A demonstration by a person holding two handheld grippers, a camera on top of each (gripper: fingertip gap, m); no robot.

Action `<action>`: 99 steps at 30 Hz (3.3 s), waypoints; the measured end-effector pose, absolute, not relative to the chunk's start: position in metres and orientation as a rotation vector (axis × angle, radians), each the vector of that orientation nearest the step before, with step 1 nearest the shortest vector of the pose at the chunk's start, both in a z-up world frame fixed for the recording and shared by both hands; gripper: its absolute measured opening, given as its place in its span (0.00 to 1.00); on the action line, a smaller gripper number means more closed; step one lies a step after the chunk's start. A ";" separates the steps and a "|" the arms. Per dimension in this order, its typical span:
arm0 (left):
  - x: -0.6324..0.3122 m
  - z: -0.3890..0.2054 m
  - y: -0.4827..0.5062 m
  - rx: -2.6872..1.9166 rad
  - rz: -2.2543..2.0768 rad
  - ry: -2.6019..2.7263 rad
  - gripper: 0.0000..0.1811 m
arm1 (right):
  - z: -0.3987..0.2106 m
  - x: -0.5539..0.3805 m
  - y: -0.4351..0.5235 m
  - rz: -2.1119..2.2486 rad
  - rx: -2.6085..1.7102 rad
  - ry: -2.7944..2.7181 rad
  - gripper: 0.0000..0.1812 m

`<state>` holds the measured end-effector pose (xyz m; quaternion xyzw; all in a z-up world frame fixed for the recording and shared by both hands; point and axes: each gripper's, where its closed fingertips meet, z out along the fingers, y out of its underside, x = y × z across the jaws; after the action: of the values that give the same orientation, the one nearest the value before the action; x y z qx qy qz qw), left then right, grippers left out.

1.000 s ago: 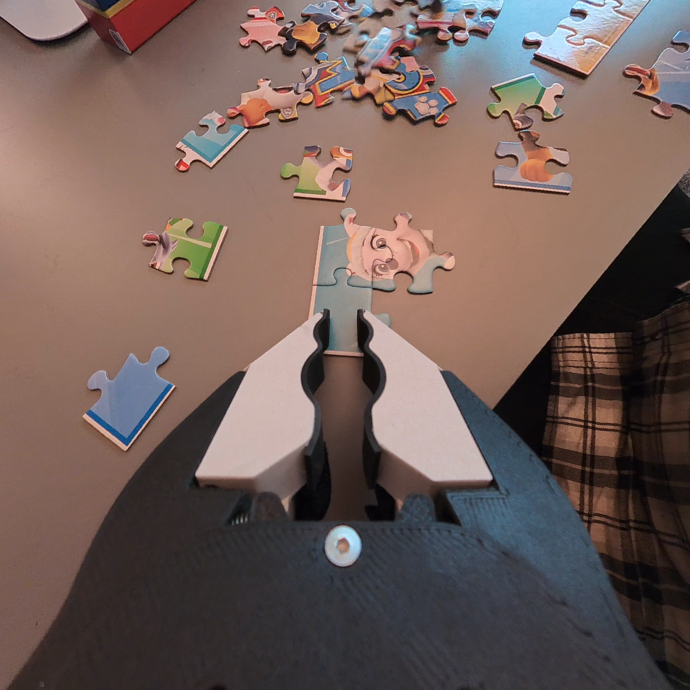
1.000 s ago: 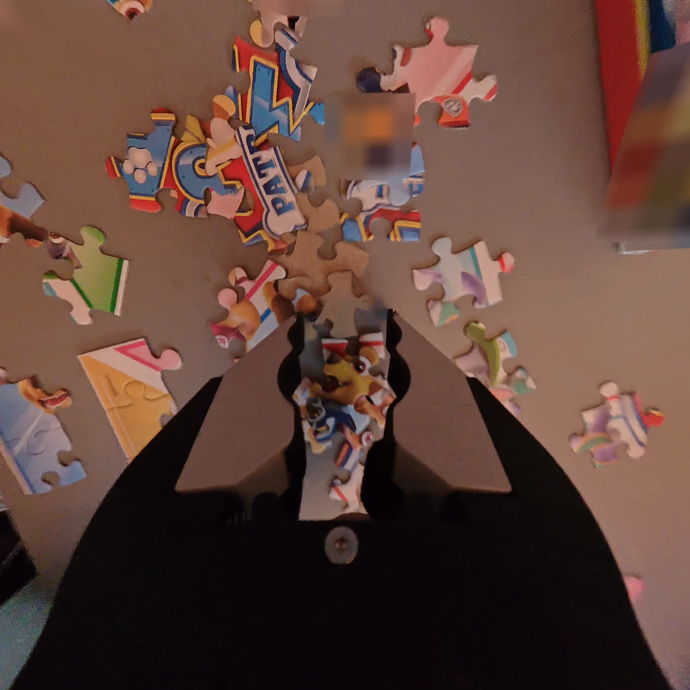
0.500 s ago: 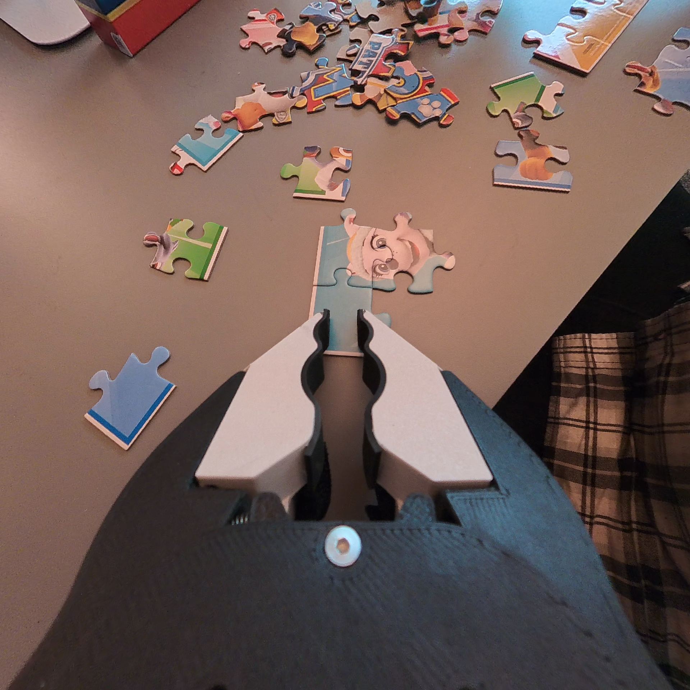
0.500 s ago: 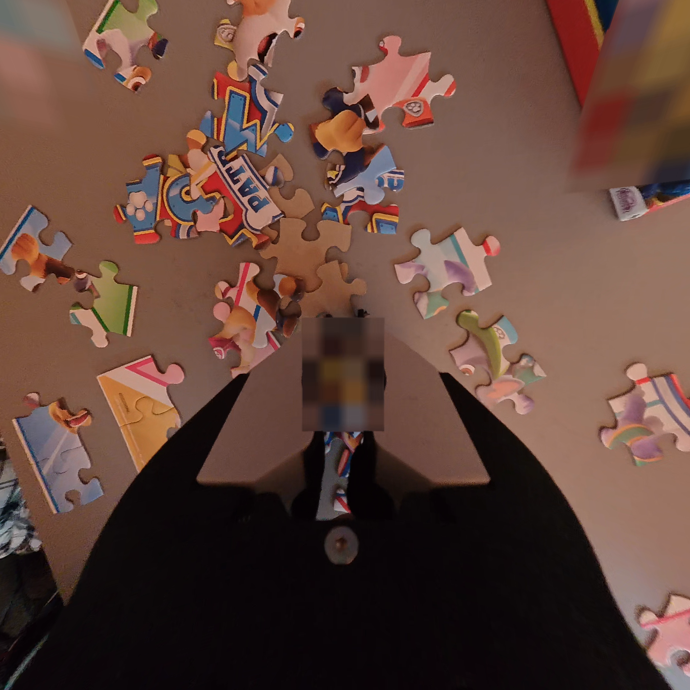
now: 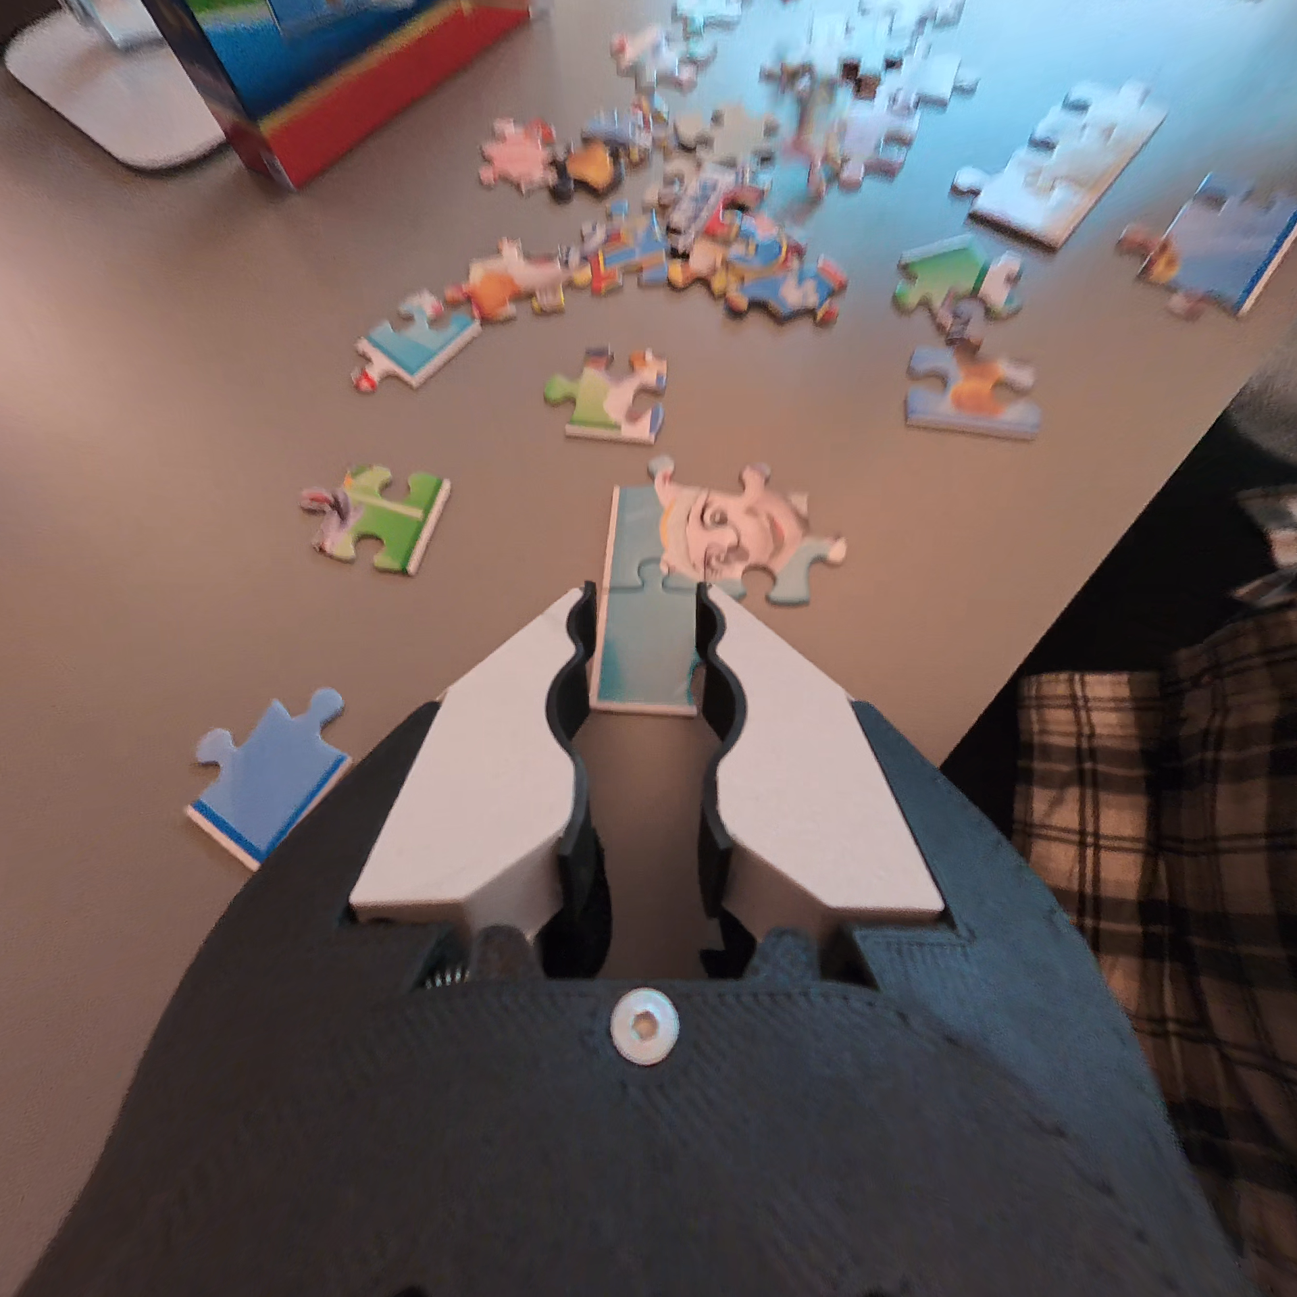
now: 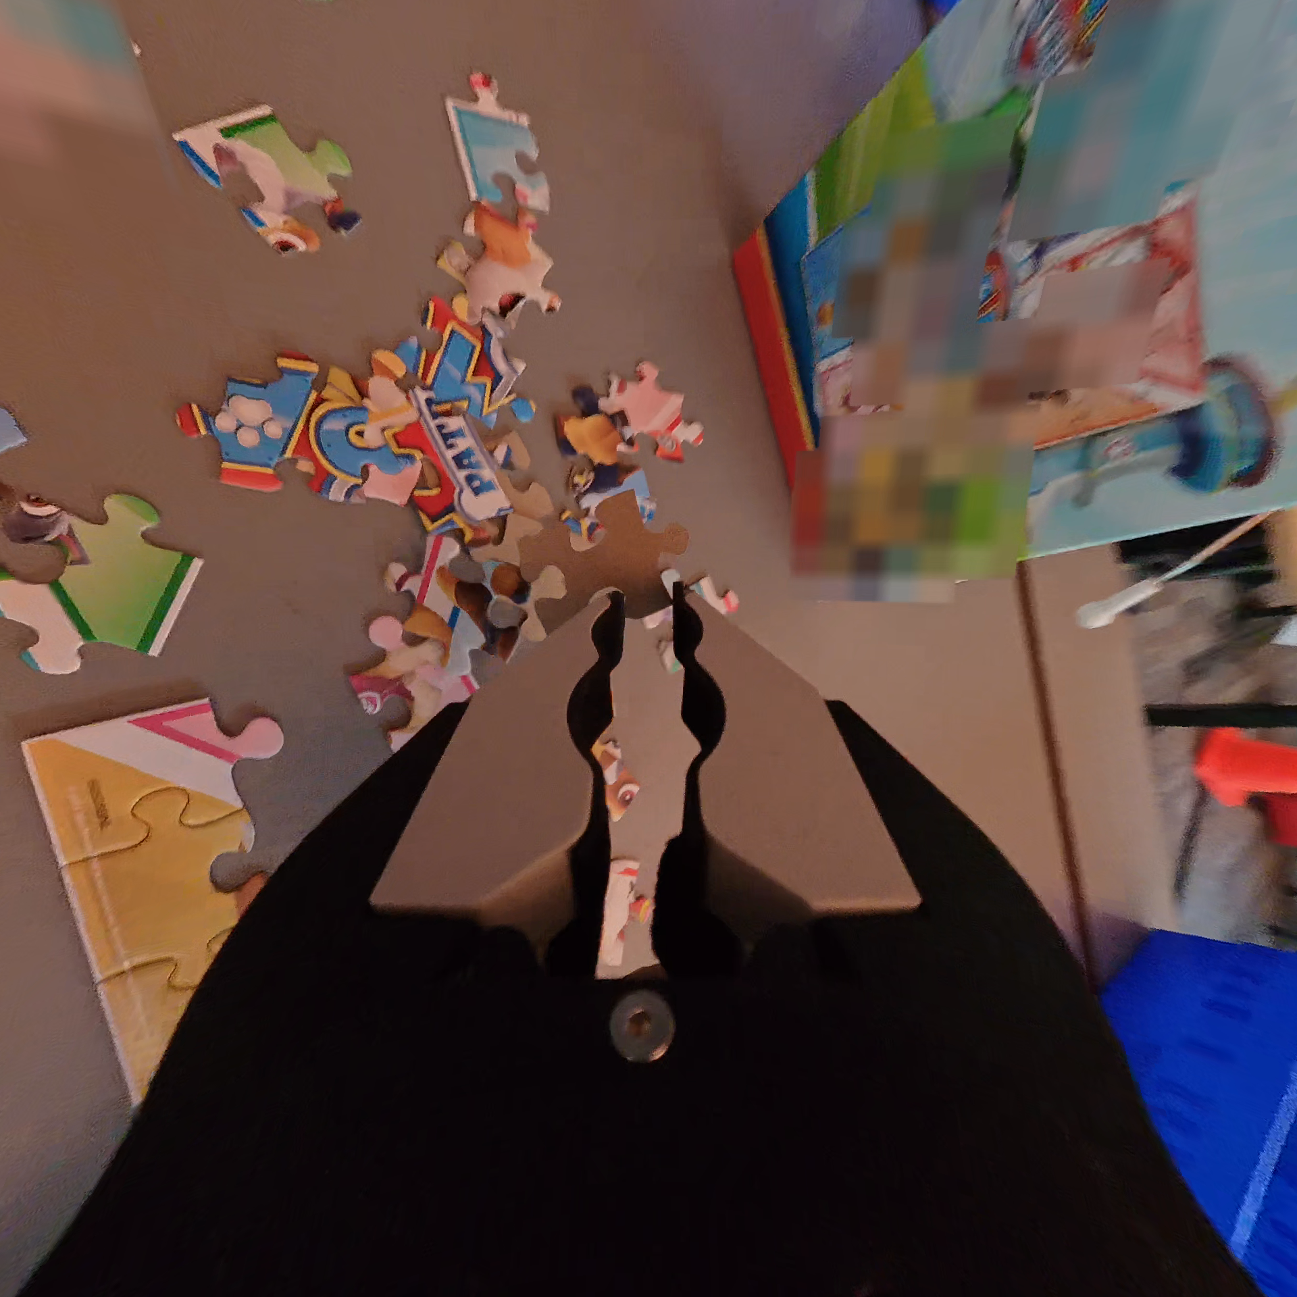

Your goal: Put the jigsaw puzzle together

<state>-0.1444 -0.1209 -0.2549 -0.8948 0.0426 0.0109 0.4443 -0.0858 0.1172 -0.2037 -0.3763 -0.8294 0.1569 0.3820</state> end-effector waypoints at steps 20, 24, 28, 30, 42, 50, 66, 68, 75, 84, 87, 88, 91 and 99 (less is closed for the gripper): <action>-0.076 -0.169 -0.044 -1.795 -0.429 0.185 0.06 | -0.160 -0.079 -0.045 0.427 -0.282 -1.927 0.06; -0.073 -0.167 -0.041 -1.762 -0.455 0.205 0.00 | -0.159 -0.080 -0.041 0.429 -0.299 -1.920 0.07; -0.075 -0.164 -0.038 -1.748 -0.356 0.244 0.00 | -0.155 -0.079 -0.036 0.479 -0.346 -1.904 0.03; -0.080 -0.160 -0.035 -1.733 -0.199 0.282 0.00 | -0.153 -0.077 -0.032 0.537 -0.403 -1.901 0.04; -0.065 -0.143 -0.032 -1.477 1.015 0.964 0.00 | -0.151 -0.060 -0.032 0.879 -0.645 -1.971 0.07; -0.061 -0.144 -0.037 -1.458 1.035 1.065 0.00 | -0.148 -0.058 -0.032 0.473 -0.391 -1.875 0.02; -0.051 -0.152 -0.043 -1.526 0.772 0.963 0.09 | -0.153 -0.042 -0.021 0.200 -0.327 -1.777 0.00; -0.046 -0.152 -0.043 -1.529 0.755 0.946 0.10 | -0.156 -0.039 -0.018 0.142 -0.312 -1.768 0.00; -0.034 -0.164 -0.034 -1.566 0.808 0.957 0.01 | -0.161 -0.033 -0.020 0.062 -0.297 -1.747 0.00; -0.027 -0.166 -0.031 -1.548 0.759 0.997 0.00 | -0.162 -0.018 -0.021 0.160 -0.381 -1.757 0.00; -0.020 -0.166 -0.030 -1.519 0.750 1.048 0.00 | -0.161 -0.010 -0.019 0.324 -0.475 -1.790 0.01; -0.017 -0.166 -0.030 -1.509 0.746 1.061 0.00 | -0.160 -0.006 -0.017 0.391 -0.518 -1.793 0.05; -0.007 -0.164 -0.026 -1.484 0.733 1.099 0.00 | -0.158 0.005 -0.005 0.552 -0.648 -1.797 0.10; 0.027 -0.163 -0.005 -1.410 0.690 1.188 0.00 | -0.163 0.035 0.009 0.562 -0.724 -1.804 0.03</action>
<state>0.0267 -0.0047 -0.1628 -0.5966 0.5025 0.2920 0.5534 0.0353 0.0087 -0.1631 -0.3031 -0.7558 0.2356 0.5304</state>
